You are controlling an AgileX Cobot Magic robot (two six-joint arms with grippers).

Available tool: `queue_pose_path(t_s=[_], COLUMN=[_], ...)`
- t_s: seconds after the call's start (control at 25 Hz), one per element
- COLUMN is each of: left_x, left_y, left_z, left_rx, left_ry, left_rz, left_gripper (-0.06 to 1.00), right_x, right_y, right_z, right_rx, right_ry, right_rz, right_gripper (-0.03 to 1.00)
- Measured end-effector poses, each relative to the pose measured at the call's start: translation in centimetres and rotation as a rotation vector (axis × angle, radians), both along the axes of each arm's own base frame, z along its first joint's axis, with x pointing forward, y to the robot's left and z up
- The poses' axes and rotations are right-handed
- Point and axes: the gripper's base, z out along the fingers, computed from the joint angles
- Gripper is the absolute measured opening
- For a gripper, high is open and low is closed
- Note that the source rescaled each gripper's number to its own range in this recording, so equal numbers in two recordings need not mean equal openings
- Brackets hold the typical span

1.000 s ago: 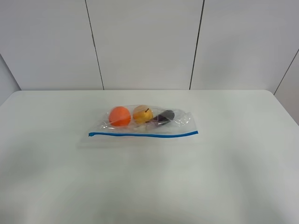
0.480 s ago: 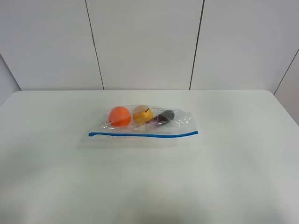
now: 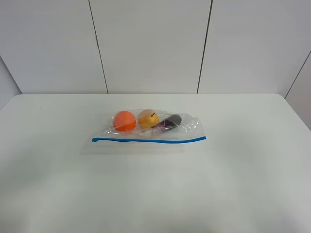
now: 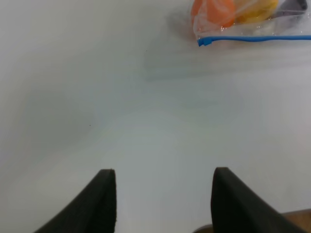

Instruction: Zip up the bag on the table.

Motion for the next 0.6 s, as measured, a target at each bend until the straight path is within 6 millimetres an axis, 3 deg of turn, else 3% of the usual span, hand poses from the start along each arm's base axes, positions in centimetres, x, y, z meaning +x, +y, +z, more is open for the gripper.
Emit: queue_pose_path(t_s=[0.44,0.6], left_x=[0.0,0.0], left_y=[0.0,0.0], left_z=[0.0,0.0], left_rx=[0.0,0.0], left_ry=[0.0,0.0], left_rz=[0.0,0.0], left_gripper=[0.59,0.59], right_x=[1.2,1.2], right_y=[-0.5,-0.3], right_z=[-2.5,-4.3], right_rx=[0.008,0.028], right_ry=[0.073,0.091], right_rz=[-0.061,-0.042], right_gripper=[0.89,0.89])
